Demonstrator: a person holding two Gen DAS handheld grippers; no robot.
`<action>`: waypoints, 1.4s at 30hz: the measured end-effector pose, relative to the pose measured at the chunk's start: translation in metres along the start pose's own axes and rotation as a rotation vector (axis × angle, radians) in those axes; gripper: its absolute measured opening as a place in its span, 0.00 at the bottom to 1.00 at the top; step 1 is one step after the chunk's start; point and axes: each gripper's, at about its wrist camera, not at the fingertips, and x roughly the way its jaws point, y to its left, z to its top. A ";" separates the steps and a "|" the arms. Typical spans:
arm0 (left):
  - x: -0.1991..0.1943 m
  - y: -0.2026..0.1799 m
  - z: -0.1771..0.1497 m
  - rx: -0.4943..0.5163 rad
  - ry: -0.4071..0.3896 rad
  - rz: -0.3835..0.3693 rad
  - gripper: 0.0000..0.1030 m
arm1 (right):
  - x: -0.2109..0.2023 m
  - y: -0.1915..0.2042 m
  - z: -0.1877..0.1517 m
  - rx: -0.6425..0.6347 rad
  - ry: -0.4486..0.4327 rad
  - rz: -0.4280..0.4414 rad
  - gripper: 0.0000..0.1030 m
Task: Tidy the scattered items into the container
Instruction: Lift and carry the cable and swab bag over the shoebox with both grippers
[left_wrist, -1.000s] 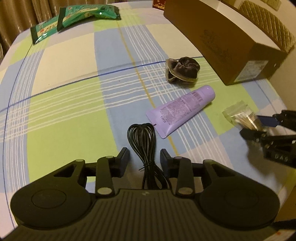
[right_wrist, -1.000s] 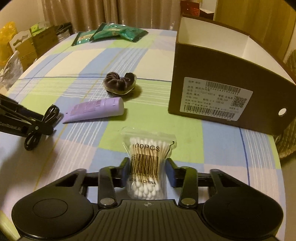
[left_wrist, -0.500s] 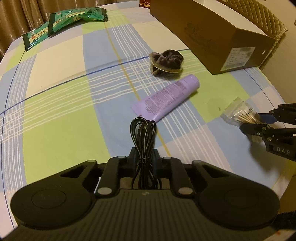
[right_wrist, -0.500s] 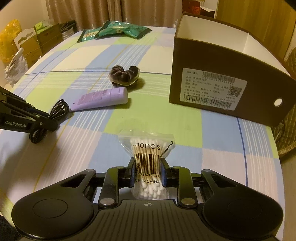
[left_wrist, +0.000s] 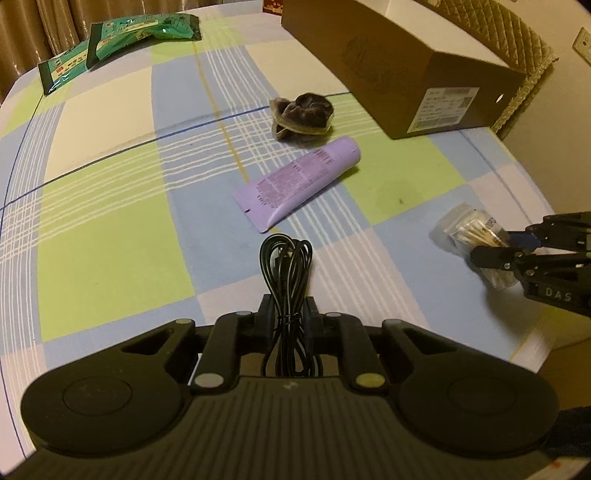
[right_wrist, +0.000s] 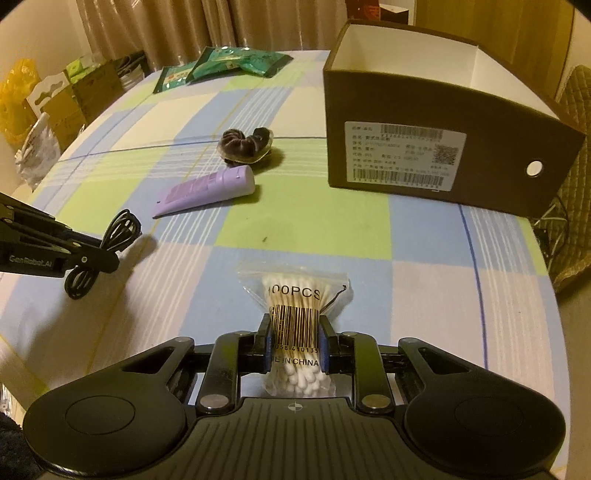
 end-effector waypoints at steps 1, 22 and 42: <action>-0.002 -0.001 0.001 -0.003 -0.004 -0.007 0.11 | -0.001 -0.001 0.000 0.003 -0.003 -0.002 0.19; -0.021 -0.033 0.030 0.009 -0.079 -0.083 0.11 | -0.030 -0.023 0.013 0.030 -0.066 -0.003 0.19; -0.044 -0.077 0.123 -0.003 -0.240 -0.242 0.11 | -0.088 -0.088 0.094 0.095 -0.248 0.024 0.19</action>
